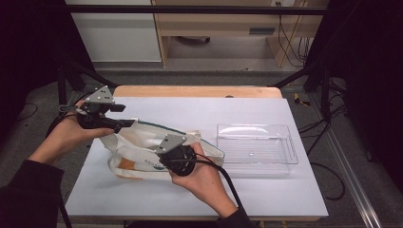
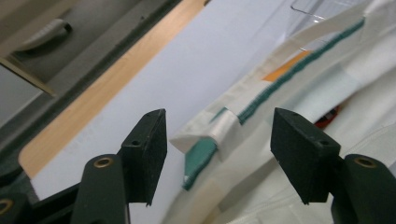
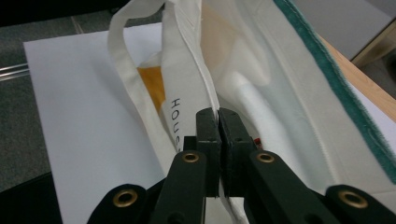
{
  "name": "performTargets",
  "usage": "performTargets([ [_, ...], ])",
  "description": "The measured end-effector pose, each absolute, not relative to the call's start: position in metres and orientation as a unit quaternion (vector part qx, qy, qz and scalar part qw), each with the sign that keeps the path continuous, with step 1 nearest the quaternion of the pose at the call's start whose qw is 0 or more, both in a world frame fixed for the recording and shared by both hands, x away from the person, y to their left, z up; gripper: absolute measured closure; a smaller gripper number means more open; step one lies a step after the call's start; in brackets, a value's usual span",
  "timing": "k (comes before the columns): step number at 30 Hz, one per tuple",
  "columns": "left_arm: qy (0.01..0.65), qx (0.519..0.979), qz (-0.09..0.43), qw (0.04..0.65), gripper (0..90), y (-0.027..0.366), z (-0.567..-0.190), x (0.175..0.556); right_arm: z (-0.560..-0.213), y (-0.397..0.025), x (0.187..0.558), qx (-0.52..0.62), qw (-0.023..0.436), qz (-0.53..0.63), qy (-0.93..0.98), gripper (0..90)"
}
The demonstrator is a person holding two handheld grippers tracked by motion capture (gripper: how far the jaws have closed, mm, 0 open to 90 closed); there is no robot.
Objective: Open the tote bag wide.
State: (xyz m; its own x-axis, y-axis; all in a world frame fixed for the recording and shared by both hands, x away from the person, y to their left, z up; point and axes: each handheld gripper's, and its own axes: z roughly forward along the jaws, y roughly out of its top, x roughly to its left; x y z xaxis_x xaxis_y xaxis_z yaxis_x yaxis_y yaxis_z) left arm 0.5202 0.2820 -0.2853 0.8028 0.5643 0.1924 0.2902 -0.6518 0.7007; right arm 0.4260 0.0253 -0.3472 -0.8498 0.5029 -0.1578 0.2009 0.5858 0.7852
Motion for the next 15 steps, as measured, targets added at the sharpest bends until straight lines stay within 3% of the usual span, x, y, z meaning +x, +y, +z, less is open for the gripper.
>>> performTargets([
  [9,0.243,0.899,0.187,0.311,41.2,0.284,-0.296,0.528,-0.35,0.023,0.418,0.198,0.173,0.418,0.87,88.0],
  [15,0.239,0.904,0.182,0.305,53.2,0.279,-0.303,0.535,-0.349,0.02,0.415,0.196,0.172,0.42,0.869,87.8],
])
